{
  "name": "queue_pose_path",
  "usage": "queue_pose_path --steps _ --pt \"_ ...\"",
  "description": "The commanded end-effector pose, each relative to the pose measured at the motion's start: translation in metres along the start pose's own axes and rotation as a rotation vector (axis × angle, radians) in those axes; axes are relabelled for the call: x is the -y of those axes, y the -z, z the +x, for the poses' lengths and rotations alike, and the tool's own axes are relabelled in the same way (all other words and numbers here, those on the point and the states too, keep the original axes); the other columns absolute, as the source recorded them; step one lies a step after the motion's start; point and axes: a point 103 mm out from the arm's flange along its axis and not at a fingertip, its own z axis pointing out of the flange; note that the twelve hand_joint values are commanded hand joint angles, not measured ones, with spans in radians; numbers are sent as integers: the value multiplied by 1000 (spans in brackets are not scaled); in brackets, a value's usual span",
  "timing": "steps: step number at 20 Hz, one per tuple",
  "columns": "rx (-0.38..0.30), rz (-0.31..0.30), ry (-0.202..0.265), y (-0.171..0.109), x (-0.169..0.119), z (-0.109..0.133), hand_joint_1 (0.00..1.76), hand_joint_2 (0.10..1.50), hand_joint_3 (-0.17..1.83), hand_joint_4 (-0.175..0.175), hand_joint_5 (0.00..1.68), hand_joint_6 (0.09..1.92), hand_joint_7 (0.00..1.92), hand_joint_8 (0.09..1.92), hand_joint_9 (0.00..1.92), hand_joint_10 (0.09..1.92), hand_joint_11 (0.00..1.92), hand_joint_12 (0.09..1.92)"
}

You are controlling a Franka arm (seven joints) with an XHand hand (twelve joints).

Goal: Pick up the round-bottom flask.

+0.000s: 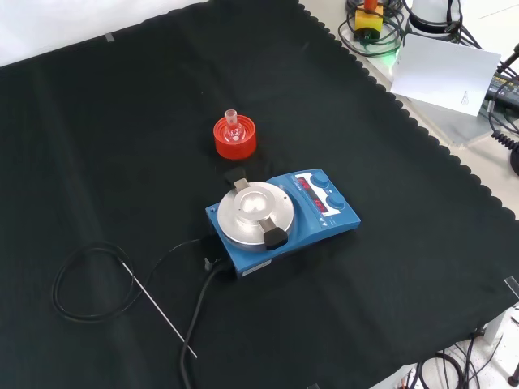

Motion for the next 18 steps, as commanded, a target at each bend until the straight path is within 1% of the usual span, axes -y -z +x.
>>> queue_pose_path --steps 1,2,4,11,16,18 --pt "6 -10 0 0 0 0 314 1093 454 -29 370 440 133 650 289 677 15 1403" --pt "10 -9 -2 0 0 0 250 1163 419 -27 369 421 118 635 260 681 7 1399" --pt "16 -5 -3 -1 -2 0 202 1217 387 -25 370 405 107 623 238 686 1 1396" --pt "22 0 -15 -10 -9 -2 189 1235 369 -25 374 399 106 619 232 688 0 1396" --pt "-6 39 -51 -38 -23 -15 204 1250 321 -26 391 379 111 616 236 692 0 1398" --pt "-26 53 -67 -53 -30 -21 248 1230 305 -27 394 375 120 620 246 696 0 1403"
